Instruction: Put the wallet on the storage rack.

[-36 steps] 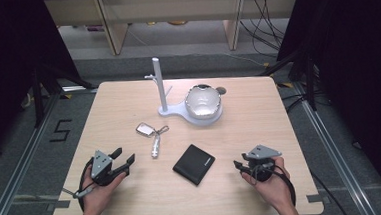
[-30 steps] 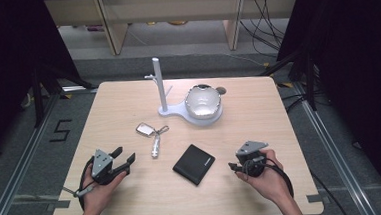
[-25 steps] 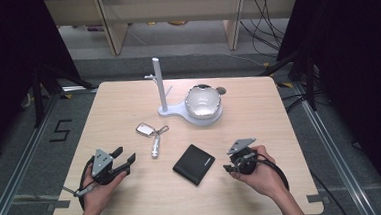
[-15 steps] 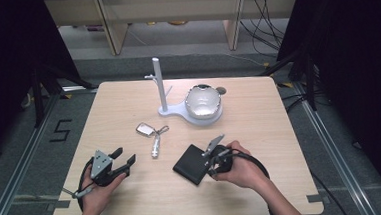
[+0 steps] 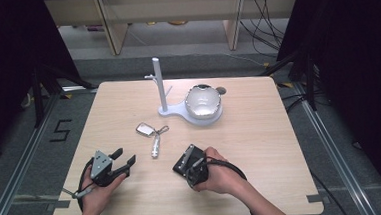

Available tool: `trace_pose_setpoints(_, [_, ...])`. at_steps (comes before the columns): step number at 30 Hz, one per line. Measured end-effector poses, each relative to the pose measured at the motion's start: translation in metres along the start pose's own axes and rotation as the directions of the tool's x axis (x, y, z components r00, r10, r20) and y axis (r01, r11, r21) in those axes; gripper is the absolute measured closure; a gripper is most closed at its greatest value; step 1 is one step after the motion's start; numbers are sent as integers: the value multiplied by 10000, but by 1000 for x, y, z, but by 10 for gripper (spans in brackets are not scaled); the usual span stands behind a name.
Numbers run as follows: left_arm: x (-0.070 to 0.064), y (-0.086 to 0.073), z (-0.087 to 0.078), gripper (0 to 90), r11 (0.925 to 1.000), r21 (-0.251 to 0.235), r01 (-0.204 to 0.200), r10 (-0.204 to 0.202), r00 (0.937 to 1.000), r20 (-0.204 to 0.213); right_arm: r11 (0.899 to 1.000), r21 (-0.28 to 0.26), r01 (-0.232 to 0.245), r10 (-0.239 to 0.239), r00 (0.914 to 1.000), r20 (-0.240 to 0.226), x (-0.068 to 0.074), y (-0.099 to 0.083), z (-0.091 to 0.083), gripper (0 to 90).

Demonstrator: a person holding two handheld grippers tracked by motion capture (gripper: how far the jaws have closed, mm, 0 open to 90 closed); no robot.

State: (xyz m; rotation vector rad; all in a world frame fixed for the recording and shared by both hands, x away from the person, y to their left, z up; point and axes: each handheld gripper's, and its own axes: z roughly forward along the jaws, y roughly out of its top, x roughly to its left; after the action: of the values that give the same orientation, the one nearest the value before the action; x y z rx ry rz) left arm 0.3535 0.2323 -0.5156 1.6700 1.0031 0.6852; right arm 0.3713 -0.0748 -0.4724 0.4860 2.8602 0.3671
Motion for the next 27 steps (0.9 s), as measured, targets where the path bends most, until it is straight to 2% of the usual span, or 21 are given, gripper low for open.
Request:
trace_pose_setpoints(1, [0,0,-1,411,10000,58,1,-1,10000,-39,9996,63,-266,265,9996,60,3,0,-1,356])
trace_pose_setpoints(2, [0,0,0,411,10000,0,13,-13,10000,-1,9994,208,-270,267,9996,116,4,1,0,355])
trace_pose_setpoints(3, [0,0,0,411,10000,18,22,-22,10000,4,9993,289,-250,247,9996,115,4,1,1,351])
trace_pose_setpoints(4, [0,-1,1,411,10000,24,23,-23,10000,18,9997,225,-1,-3,9998,209,3,1,5,349])
trace_pose_setpoints(6, [0,-1,1,411,10000,31,29,-29,10000,17,9991,398,-129,117,9995,296,6,1,7,343])
trace_pose_setpoints(9, [1,-1,1,410,10000,3,62,-62,10000,18,9995,242,218,-228,9989,408,4,2,7,342])
trace_pose_setpoints(10, [1,-1,1,410,10000,1,59,-59,10000,18,9994,343,-45,32,9993,383,5,3,7,339])
trace_pose_setpoints(11, [1,-1,1,411,10000,1,59,-59,10000,18,9994,343,-45,32,9993,383,5,3,7,339])
trace_pose_setpoints(12, [1,-1,1,411,10000,1,53,-53,10000,22,9990,432,148,-165,9991,396,4,3,9,337])
trace_pose_setpoints(13, [1,-1,1,410,10000,1,63,-63,10000,28,9981,606,75,-97,9993,365,6,5,9,336])
trace_pose_setpoints(14, [1,-1,1,410,10000,-1,67,-67,10000,30,9980,551,318,-339,9987,377,5,4,10,335])
trace_pose_setpoints(17, [1,-1,1,411,10000,-4,74,-74,10000,28,9977,663,141,-172,9988,458,6,5,10,335])
trace_pose_setpoints(18, [1,-1,1,410,10000,-3,74,-74,10000,31,9974,457,563,-578,9978,322,2,5,12,339])
trace_pose_setpoints(19, [0,-1,1,410,10000,86,50,-50,10000,-1,9985,492,241,-257,9992,308,4,5,11,346])
trace_pose_setpoints(20, [0,-1,1,410,10000,86,50,-50,10000,-1,9985,492,241,-257,9992,308,4,5,11,346])
trace_pose_setpoints(21, [0,-1,1,411,9999,101,54,-54,10000,23,9972,478,580,-596,9977,325,2,5,11,361])
trace_pose_setpoints(23, [0,-2,2,410,9999,68,74,-75,10000,62,9971,720,259,-277,9993,247,4,6,10,382])
trace_pose_setpoints(25, [0,-2,2,410,10000,61,75,-75,9999,70,9953,846,476,-501,9983,284,5,9,10,417])
trace_pose_setpoints(27, [-1,-2,2,410,10000,11,67,-67,10000,70,9944,966,434,-468,9983,338,9,11,9,463])
